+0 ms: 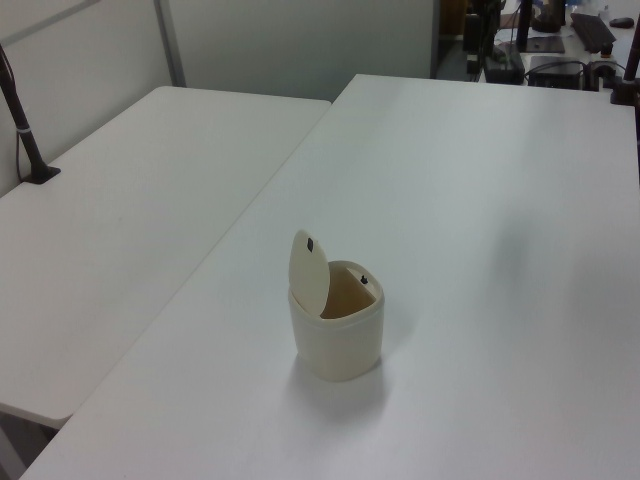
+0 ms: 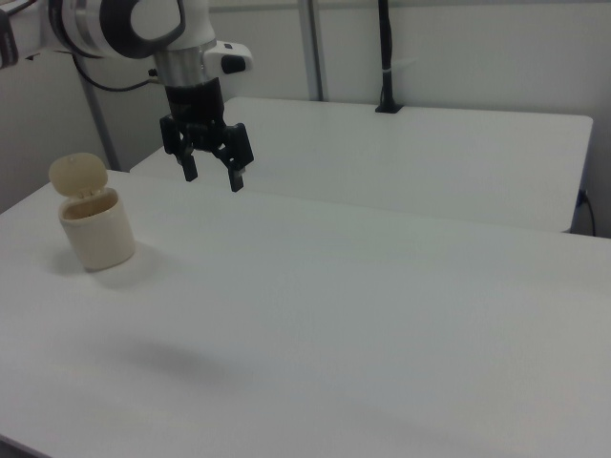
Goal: Close the trash bin
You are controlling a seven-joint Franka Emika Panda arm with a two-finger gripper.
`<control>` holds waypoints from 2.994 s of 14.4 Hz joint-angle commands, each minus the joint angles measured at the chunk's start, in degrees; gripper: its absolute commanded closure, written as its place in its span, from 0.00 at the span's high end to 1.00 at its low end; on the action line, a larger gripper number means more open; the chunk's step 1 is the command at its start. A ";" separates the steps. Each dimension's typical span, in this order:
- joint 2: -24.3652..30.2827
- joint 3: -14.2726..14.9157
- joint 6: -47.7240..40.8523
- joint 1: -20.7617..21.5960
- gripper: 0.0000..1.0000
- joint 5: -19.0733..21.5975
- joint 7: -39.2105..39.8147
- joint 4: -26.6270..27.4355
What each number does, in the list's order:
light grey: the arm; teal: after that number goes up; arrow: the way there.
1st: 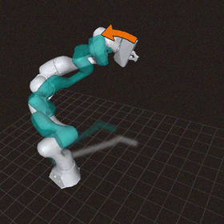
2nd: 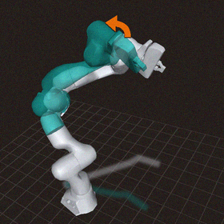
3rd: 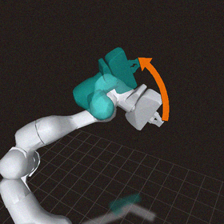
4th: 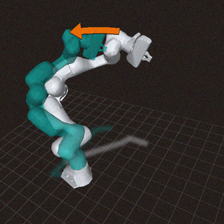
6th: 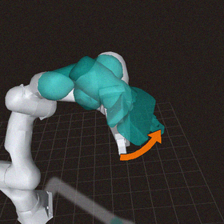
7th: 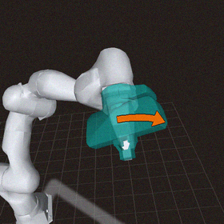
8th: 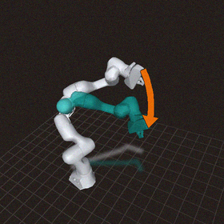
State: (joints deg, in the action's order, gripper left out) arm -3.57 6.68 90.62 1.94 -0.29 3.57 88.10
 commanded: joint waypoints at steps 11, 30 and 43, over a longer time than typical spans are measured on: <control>-3.01 2.81 0.96 13.42 0.90 0.82 16.29 1.02; -18.04 2.72 25.91 33.38 0.09 4.51 9.80 -12.50; -23.50 2.11 41.22 37.87 0.00 4.25 5.75 -12.43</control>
State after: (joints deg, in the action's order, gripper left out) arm -26.03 7.92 131.16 39.14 3.50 9.83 76.34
